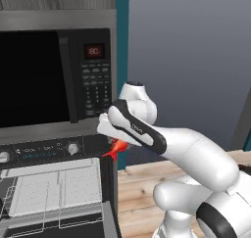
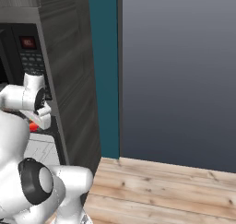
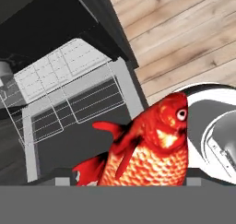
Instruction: Take the fish from the oven and place it on the plate on the counter.
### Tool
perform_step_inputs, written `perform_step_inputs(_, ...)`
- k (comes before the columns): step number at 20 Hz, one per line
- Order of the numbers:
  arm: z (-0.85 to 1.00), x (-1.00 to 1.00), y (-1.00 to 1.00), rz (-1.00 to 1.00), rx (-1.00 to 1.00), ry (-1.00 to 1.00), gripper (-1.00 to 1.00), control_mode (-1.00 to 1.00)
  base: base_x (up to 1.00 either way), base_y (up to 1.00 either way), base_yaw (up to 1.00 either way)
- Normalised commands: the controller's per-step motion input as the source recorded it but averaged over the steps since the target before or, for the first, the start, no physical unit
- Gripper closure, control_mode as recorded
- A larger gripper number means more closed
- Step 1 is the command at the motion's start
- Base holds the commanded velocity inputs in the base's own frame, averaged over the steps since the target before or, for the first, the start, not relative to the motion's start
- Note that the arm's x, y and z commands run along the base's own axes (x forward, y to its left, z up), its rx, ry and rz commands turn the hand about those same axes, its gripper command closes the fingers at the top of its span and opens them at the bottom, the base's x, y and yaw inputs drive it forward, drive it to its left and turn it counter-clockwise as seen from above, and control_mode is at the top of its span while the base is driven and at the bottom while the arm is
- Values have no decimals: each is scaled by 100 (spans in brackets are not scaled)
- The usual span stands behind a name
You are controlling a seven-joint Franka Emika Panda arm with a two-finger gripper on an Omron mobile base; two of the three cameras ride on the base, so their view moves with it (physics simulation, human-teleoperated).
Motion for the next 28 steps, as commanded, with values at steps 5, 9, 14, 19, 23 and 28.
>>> perform_step_inputs(5, 0, -7, -41, 11, -31, -6, 100, -100, 0, 0, 0)
perform_step_inputs(9, 20, -4, -45, 19, -27, -13, 100, -100, 0, 0, 0)
perform_step_inputs(14, 16, -49, -64, 40, -7, -18, 100, -100, 0, 0, 0)
perform_step_inputs(19, 0, -33, -80, 48, 0, -27, 100, -100, 0, 0, 0)
perform_step_inputs(23, 9, -5, -72, 35, 1, -12, 100, -100, 0, 0, 0)
perform_step_inputs(28, 21, 0, -56, 26, 4, -1, 100, -100, 0, 0, 0)
